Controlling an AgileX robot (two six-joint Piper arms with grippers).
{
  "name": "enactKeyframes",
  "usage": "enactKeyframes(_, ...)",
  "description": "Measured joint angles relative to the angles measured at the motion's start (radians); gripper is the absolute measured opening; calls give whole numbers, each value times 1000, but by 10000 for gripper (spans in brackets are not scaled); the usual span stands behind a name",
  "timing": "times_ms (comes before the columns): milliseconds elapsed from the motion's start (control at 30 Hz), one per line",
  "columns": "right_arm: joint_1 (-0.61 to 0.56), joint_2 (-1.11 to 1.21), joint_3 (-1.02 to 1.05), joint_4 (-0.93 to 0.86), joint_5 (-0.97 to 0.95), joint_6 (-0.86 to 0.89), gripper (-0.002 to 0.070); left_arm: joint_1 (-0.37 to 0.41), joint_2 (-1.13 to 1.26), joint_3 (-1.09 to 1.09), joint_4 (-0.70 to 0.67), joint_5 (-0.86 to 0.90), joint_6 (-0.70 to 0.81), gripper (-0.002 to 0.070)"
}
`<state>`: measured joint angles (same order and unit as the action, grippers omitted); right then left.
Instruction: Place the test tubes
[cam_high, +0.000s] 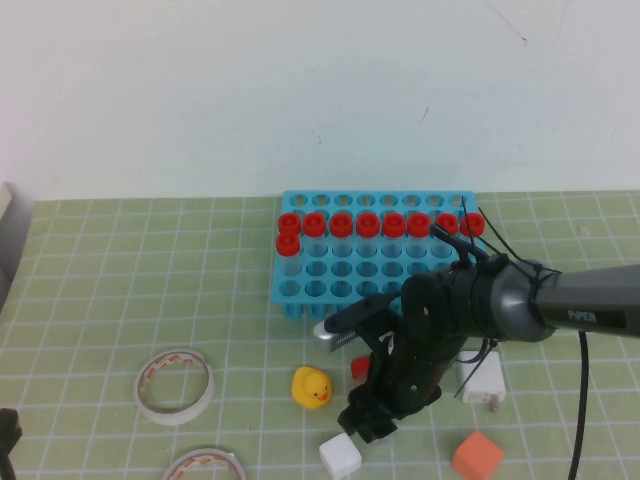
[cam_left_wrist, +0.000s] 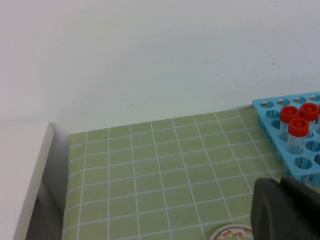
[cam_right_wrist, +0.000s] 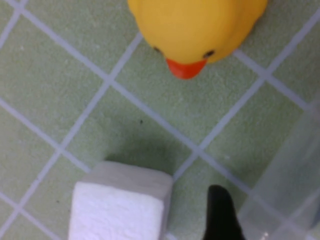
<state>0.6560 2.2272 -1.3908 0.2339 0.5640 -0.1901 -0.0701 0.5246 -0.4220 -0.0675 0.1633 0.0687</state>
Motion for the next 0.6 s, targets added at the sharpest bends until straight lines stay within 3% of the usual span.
enactKeyframes(267, 0, 0, 0, -9, 0, 2, 237, 0, 0, 0, 0, 0, 0, -1)
enactKeyframes(600, 0, -8, 0, -9, 16, 2, 235, 0, 0, 0, 0, 0, -2, -1)
